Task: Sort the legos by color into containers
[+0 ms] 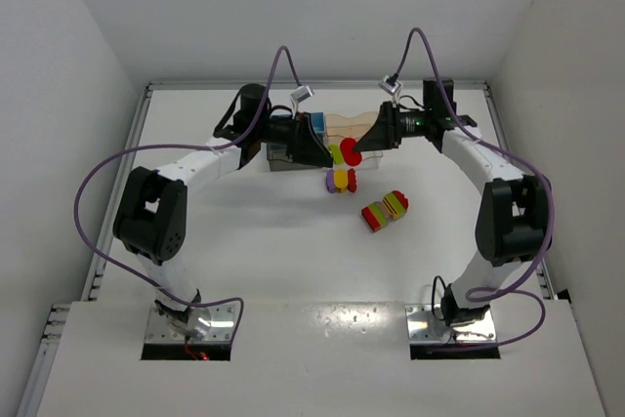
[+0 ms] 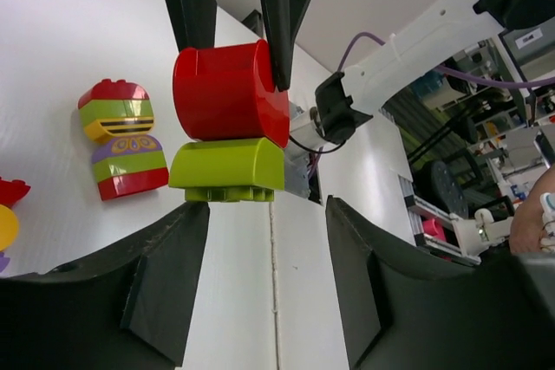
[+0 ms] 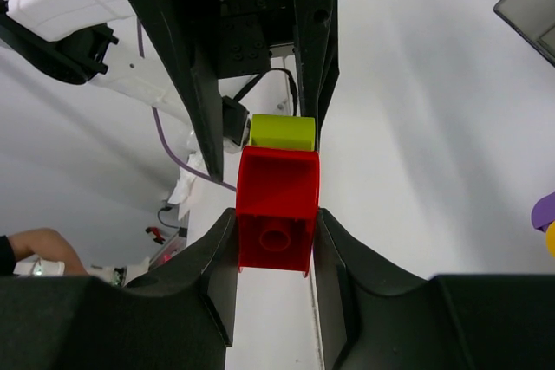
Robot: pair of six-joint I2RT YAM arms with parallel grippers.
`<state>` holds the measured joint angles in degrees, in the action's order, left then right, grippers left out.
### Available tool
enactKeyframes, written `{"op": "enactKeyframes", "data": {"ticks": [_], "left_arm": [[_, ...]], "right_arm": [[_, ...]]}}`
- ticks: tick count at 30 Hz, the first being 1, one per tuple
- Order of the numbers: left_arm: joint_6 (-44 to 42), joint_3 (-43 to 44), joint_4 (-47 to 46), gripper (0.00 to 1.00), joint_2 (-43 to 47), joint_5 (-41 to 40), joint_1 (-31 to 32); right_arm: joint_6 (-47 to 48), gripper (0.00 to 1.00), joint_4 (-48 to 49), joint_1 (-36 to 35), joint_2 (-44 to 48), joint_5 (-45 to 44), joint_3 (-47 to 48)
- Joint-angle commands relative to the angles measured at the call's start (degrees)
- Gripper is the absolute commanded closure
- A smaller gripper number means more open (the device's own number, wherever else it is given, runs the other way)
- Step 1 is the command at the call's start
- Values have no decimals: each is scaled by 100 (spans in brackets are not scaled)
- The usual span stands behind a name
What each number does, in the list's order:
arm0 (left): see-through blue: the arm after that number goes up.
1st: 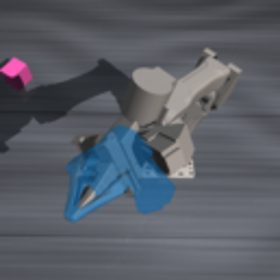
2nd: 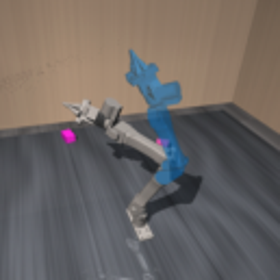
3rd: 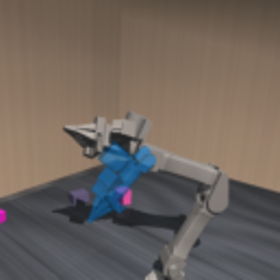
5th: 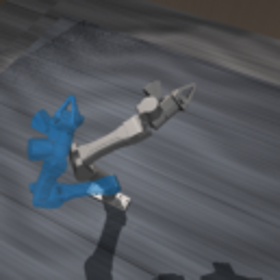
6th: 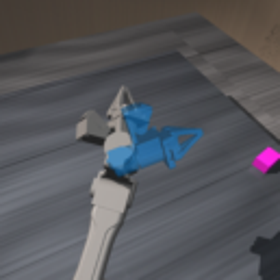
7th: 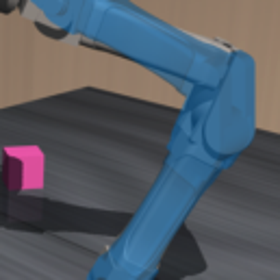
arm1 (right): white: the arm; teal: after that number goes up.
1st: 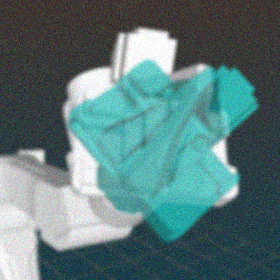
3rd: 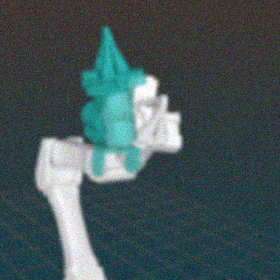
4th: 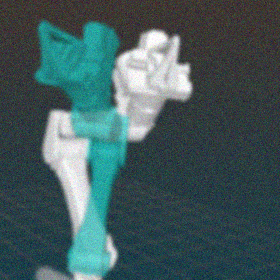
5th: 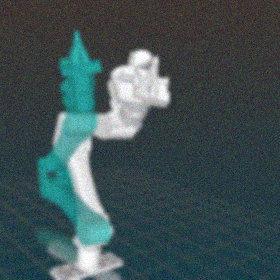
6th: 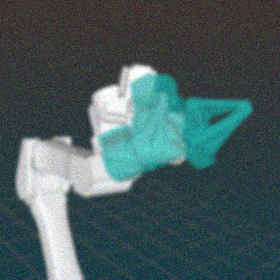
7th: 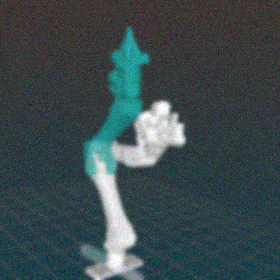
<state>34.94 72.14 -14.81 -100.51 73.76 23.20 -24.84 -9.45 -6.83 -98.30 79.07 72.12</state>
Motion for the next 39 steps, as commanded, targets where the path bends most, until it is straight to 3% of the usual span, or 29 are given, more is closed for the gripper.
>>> {"op": "enactKeyframes", "data": {"ticks": [1, 7, 15, 18, 19, 22, 25, 30, 39], "left_arm": [[-154, 2, -101, 39, 67, 140, 35], [-154, 2, -101, 29, 119, 25, 35], [-303, 2, 92, 27, 67, -151, 35], [-356, 2, 92, 38, 67, -151, 35], [-356, 2, 92, 47, 67, -151, 35], [-356, 2, 145, 59, 67, -151, 35], [-356, 2, 145, 61, 67, -99, 88], [-496, -112, 145, 77, 119, -46, 88], [-1622, -771, 1419, 80, 558, -396, -201]], "right_arm": [[-82, 100, 251, -29, 74, 170, 197], [-214, 100, 400, -170, 259, 284, -13], [-267, 100, 400, -170, 364, 337, -84], [-267, 100, 400, -170, 364, 337, -136], [-267, 100, 400, -170, 364, 337, -137], [-267, 100, 453, -222, 364, 337, -137], [-320, 100, 453, -222, 364, 337, -137], [-372, 100, 593, -161, 189, 276, -137], [-356, 100, 655, 498, 13, 162, 277]]}}
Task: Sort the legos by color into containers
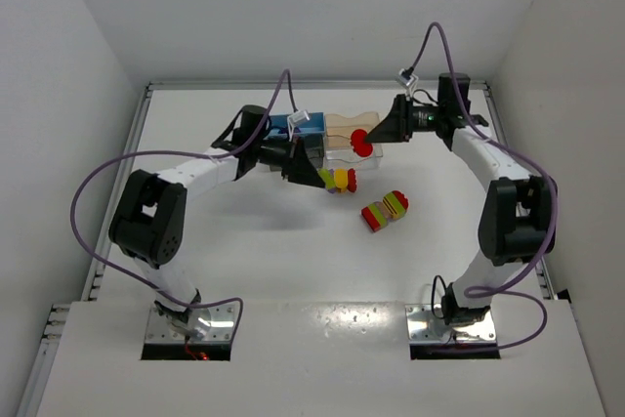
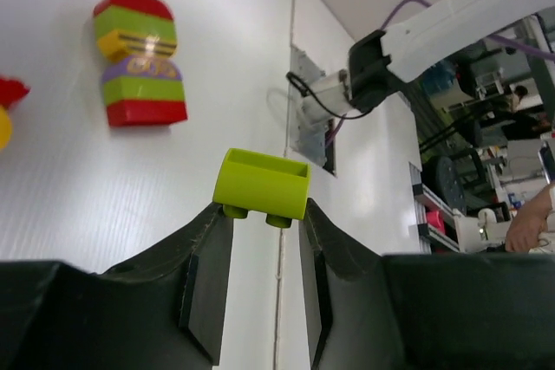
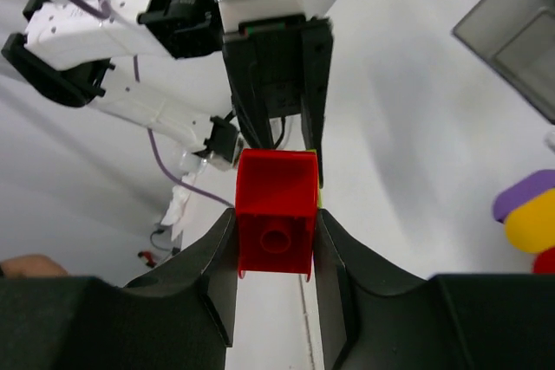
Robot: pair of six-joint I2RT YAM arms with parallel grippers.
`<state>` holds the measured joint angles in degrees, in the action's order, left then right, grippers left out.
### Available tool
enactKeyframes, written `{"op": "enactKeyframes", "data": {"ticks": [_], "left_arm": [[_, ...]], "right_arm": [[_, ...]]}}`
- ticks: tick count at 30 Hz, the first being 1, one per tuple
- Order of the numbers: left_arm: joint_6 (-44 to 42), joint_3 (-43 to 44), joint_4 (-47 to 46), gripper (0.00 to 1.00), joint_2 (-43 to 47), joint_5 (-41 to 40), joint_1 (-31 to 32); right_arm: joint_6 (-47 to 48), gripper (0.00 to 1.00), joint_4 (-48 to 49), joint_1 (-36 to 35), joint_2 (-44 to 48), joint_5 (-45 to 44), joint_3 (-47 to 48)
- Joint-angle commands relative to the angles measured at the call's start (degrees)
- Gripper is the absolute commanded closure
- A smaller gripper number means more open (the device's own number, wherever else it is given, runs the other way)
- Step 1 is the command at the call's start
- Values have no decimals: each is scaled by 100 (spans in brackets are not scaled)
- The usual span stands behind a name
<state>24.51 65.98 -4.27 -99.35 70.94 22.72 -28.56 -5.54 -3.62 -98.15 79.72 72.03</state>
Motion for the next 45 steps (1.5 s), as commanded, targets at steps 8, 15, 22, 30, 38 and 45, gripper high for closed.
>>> {"op": "enactKeyframes", "data": {"ticks": [8, 15, 22, 30, 38, 45], "left_arm": [[-1352, -16, 1418, 80, 970, -3232, -365], [-1537, 669, 1939, 80, 619, -5570, -181], [-1537, 1286, 2115, 79, -118, -6382, -57], [-1590, 1524, 2168, 76, -558, -6689, -57], [-1590, 1778, 2220, 58, -849, -6751, -57], [-1484, 1840, 2220, 37, -955, -6803, -4]], "right_arm": [[3162, 100, -2522, -33, -170, -2283, 962], [3339, 100, -2320, -332, -485, -4753, 1304], [3629, 100, -2206, -500, -960, -5362, 1647], [3796, 100, -2206, -658, -1409, -5538, 1981], [3902, 91, -2206, -763, -1681, -5705, 2052], [3902, 74, -2206, -816, -1795, -5828, 2105]]}}
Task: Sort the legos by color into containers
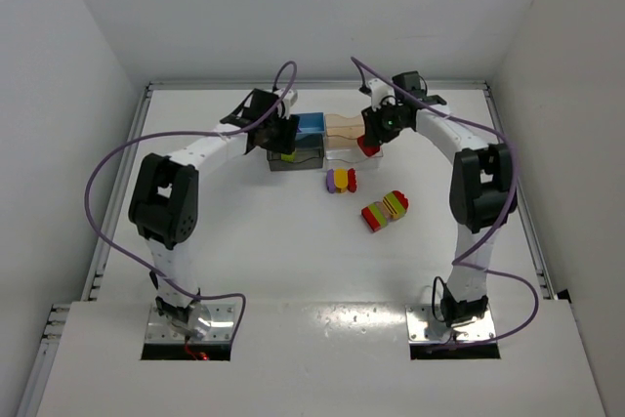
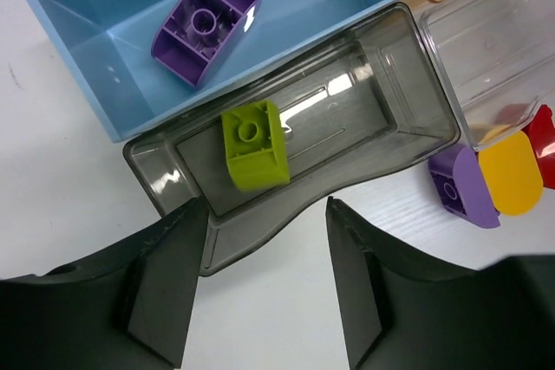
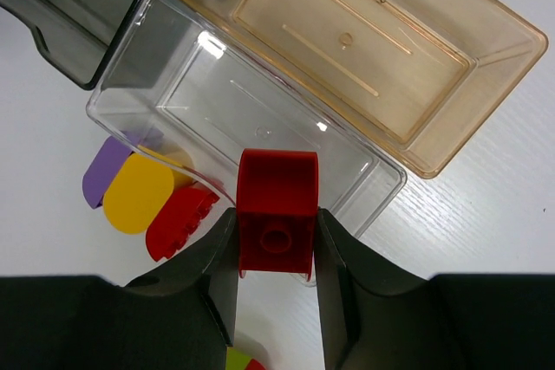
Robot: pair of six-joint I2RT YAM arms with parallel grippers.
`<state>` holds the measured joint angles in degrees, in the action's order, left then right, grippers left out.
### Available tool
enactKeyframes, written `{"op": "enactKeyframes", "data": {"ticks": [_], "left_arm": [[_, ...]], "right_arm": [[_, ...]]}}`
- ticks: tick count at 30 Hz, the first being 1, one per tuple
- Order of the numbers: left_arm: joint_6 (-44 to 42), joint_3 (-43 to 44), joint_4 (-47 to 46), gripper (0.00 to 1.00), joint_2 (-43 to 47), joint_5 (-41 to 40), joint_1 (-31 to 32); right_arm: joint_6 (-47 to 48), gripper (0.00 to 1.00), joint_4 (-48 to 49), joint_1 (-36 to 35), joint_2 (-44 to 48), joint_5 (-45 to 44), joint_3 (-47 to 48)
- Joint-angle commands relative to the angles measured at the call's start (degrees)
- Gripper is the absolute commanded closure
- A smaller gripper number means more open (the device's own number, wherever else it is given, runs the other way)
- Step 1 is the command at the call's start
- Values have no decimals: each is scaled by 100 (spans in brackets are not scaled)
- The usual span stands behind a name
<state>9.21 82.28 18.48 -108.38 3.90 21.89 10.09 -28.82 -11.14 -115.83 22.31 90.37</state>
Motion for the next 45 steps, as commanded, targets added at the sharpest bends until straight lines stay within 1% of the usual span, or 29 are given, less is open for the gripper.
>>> {"op": "enactKeyframes", "data": {"ticks": [1, 2, 3, 5, 6, 11, 13, 15, 17, 18, 20, 21, 23, 24, 25, 26, 27, 28, 30, 31, 34, 35, 36, 37, 39, 45], "left_arm": [[46, 209, -55, 37, -52, -100, 79], [46, 209, -55, 36, 9, -48, 131], [46, 209, -55, 34, 88, -47, 131], [46, 105, -107, 34, 289, 293, 131], [46, 34, -169, 34, 378, 374, 131], [-24, -536, -617, 33, 1036, 1006, 324], [-138, -686, -670, 33, 1195, 1392, 386], [-384, -905, -722, 33, 1327, 2076, 499], [-577, -1055, -723, 33, 1520, 2307, 649], [-657, -1221, -723, 33, 1574, 2308, 841], [-728, -1354, -723, 33, 1635, 2133, 1062], [-632, -1459, -723, 33, 1636, 1906, 1246], [-360, -1574, -880, 33, 1697, 1632, 1414], [24, -1636, -951, 33, 1697, 1475, 1571], [263, -1688, -1004, 33, 1697, 908, 1668], [457, -1689, -1004, 33, 1697, 658, 1756], [833, -1637, -1004, 33, 1567, -49, 1949], [1054, -1575, -1004, 33, 1565, -413, 2046], [1520, -1374, -882, 33, 1373, -941, 2248], [1696, -1294, -829, 33, 1285, -1388, 2310], [2303, -865, -391, 33, 785, -1943, 2468], [2417, -741, -389, 31, 670, -2050, 2469], [2619, -627, -250, 25, 573, -2147, 2556], [2673, -443, -196, 10, 494, -2322, 2609], [2752, -223, -135, 0, 284, -2472, 2750], [2805, 94, -81, 0, -192, -2596, 2812]], "right_arm": [[37, 72, 122, -64, -27, -86, 271], [37, 65, 122, -125, -27, -86, 271], [-15, 62, 122, -126, 25, -86, 323], [-94, 53, 122, -126, 174, -86, 324], [-147, 53, 122, -126, 323, -16, 324], [-253, 44, 122, -126, 860, 37, 0], [-314, 44, 122, -56, 1053, 37, -54], [-384, 44, 122, 75, 1385, 37, -194], [-385, 44, 122, 190, 1694, -146, -439], [-385, 44, 122, 252, 2043, -200, -580], [-437, 42, 123, 445, 2362, -419, -975], [-437, 41, 61, 550, 2633, -507, -1221], [-490, 38, -97, 604, 2889, -569, -1486], [-490, 37, -98, 691, 3013, -569, -1609], [-542, 37, -185, 761, 3118, -569, -1862], [-543, 37, -186, 762, 3354, -569, -1987], [-621, 36, -186, 814, 3470, -517, -2232], [-622, 34, -186, 876, 3566, -517, -2338], [-762, 33, -186, 937, 3795, -455, -2575], [-763, 33, -186, 999, 3857, -455, -2629], [-763, 32, -238, 1122, 3937, -403, -2682], [-763, 32, -238, 1122, 3989, -402, -2682], [-763, 30, -238, 1183, 3989, -402, -2682], [-815, 28, -238, 1184, 3989, -341, -2682], [-815, 24, -238, 1254, 3989, -280, -2682], [-868, 20, -300, 1360, 3989, -227, -2682]]}}
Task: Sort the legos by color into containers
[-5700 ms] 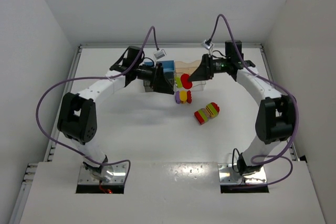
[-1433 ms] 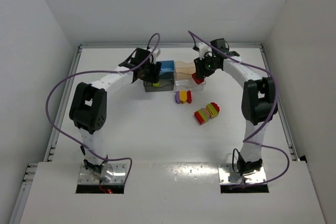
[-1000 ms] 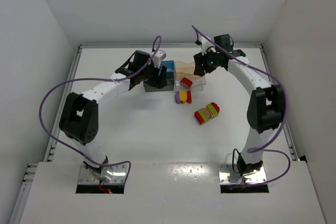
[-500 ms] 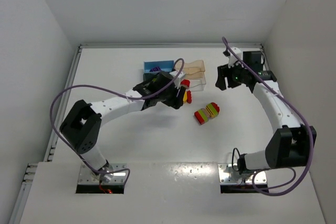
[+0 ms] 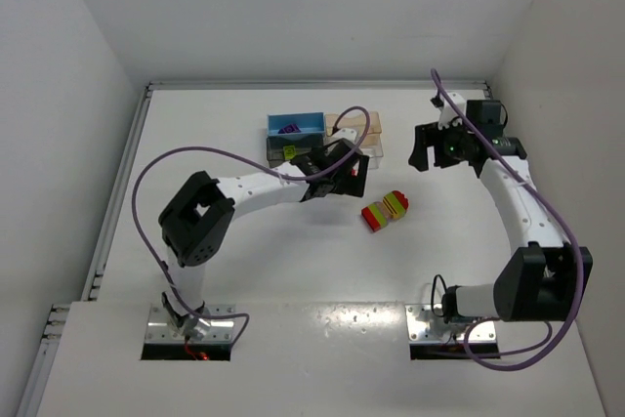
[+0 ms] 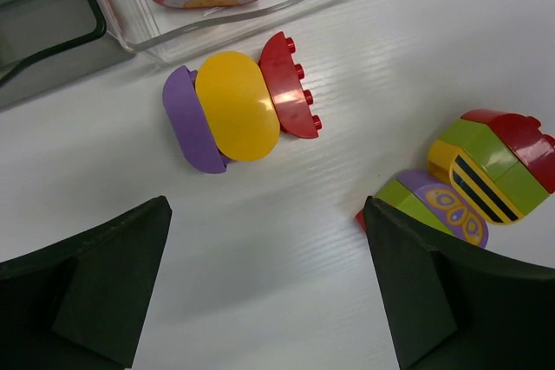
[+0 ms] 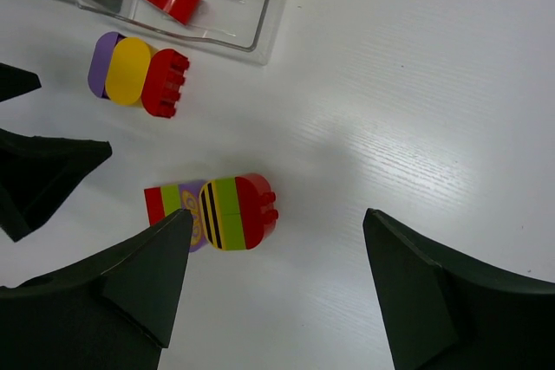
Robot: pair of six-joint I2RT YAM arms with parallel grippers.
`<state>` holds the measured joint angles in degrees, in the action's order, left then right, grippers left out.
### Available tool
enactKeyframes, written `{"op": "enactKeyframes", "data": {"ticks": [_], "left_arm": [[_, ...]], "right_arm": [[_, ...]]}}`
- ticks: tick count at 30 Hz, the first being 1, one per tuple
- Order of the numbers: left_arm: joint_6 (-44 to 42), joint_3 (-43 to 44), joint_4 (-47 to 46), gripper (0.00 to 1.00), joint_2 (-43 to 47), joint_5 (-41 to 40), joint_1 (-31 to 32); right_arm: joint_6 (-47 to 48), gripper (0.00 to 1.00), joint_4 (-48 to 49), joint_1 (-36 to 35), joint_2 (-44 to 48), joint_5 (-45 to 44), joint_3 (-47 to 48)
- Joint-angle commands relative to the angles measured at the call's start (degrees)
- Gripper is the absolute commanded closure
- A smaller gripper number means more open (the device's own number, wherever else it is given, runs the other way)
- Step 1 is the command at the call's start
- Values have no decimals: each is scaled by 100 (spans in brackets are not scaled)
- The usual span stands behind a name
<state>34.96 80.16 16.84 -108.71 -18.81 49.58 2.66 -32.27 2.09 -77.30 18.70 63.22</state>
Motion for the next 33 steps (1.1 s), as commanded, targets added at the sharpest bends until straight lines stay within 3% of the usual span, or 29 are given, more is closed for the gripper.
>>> {"op": "enactKeyframes", "data": {"ticks": [1, 15, 33], "left_arm": [[231, 359, 83, 0, -221, -325, 43], [467, 1177, 135, 0, -1135, -923, 43], [705, 1459, 188, 0, -1847, -1274, -63]], "right_arm": [[-125, 20, 46, 98, 136, 134, 32], [-125, 19, -7, 152, 189, 442, -82], [-19, 16, -7, 152, -206, 547, 147]]}}
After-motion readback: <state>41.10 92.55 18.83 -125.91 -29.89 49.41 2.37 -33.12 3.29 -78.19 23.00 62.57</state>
